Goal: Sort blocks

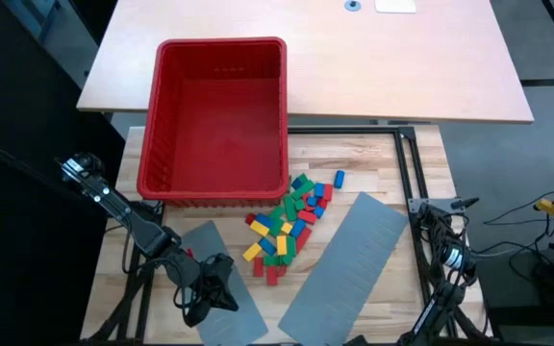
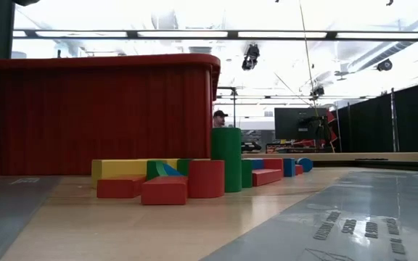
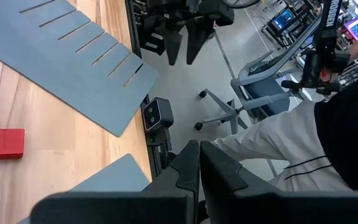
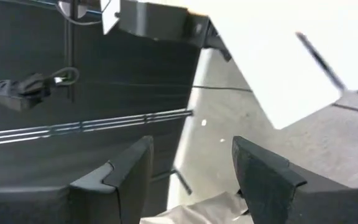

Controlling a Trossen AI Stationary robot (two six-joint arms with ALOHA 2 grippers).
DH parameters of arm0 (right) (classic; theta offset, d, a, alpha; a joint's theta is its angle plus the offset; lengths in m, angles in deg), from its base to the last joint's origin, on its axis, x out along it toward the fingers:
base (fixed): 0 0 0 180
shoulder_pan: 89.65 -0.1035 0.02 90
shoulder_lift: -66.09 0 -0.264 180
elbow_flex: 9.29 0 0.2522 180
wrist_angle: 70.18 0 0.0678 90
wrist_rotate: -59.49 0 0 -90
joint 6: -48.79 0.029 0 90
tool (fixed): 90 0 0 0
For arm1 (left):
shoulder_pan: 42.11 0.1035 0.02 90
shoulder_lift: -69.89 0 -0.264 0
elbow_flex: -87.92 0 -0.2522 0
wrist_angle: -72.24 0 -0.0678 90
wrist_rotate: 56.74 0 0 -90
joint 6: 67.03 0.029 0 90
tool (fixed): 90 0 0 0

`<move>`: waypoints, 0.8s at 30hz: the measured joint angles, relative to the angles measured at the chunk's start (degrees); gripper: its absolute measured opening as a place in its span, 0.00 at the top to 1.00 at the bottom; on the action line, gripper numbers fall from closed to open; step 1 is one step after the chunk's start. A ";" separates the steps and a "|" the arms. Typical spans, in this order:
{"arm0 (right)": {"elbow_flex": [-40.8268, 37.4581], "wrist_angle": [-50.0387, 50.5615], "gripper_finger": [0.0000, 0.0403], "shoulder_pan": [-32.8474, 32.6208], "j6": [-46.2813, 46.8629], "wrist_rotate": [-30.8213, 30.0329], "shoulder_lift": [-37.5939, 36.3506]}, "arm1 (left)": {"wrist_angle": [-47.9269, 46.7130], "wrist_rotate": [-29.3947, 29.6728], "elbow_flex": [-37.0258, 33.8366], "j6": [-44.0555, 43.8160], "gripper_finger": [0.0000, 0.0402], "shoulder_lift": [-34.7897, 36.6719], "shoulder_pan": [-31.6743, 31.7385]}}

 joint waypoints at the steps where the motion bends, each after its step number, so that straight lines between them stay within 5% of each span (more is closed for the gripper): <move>1: 0.00 0.48 0.51 0.06 0.00 0.00 0.00 | 0.02 -0.26 0.00 -0.18 1.00 -0.02 0.00; 15: -0.50 0.94 0.59 -0.70 0.44 2.96 0.00 | 0.01 -1.07 0.00 -1.16 1.00 -0.02 0.00; 21: 0.66 -1.16 0.60 -0.94 0.52 -14.57 -0.04 | 0.02 -1.87 0.00 -1.55 1.00 -0.02 0.00; 24: 0.87 -0.80 0.62 -0.88 2.06 -14.83 -0.11 | 0.02 -2.05 0.00 -1.55 1.00 -0.02 0.02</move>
